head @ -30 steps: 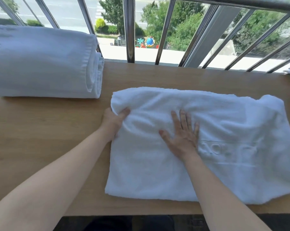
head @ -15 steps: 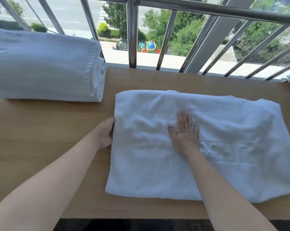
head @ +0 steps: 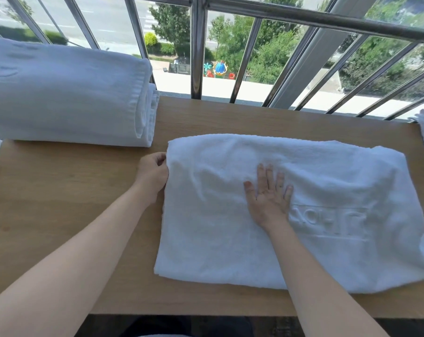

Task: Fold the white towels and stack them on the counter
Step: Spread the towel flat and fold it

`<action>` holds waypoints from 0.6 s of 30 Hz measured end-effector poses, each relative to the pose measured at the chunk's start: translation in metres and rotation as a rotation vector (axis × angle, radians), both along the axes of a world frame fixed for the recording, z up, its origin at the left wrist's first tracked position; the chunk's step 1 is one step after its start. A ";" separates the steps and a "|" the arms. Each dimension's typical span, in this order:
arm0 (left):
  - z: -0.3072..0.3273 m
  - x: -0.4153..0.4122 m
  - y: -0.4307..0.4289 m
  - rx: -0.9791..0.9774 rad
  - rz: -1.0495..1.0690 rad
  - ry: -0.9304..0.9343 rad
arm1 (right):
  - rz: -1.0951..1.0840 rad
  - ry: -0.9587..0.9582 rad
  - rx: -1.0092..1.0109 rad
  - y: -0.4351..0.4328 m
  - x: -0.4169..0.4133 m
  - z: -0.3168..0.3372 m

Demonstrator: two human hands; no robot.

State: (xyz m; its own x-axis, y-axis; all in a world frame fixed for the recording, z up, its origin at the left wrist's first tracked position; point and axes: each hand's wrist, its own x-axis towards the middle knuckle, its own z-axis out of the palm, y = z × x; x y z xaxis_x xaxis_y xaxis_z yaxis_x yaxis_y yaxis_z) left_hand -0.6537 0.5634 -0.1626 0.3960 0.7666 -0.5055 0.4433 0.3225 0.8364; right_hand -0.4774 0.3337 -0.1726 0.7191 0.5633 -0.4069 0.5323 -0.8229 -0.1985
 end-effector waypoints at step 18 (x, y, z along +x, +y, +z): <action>-0.027 -0.012 0.000 0.186 0.017 0.017 | -0.057 -0.215 -0.014 0.003 -0.029 -0.017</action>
State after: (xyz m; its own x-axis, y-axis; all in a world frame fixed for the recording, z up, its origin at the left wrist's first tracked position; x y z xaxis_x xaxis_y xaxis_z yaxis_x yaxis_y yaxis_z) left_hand -0.6662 0.5633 -0.1900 0.3743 0.8541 -0.3611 0.4538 0.1708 0.8746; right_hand -0.5063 0.3367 -0.1892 0.8206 0.5146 -0.2487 0.5136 -0.8548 -0.0740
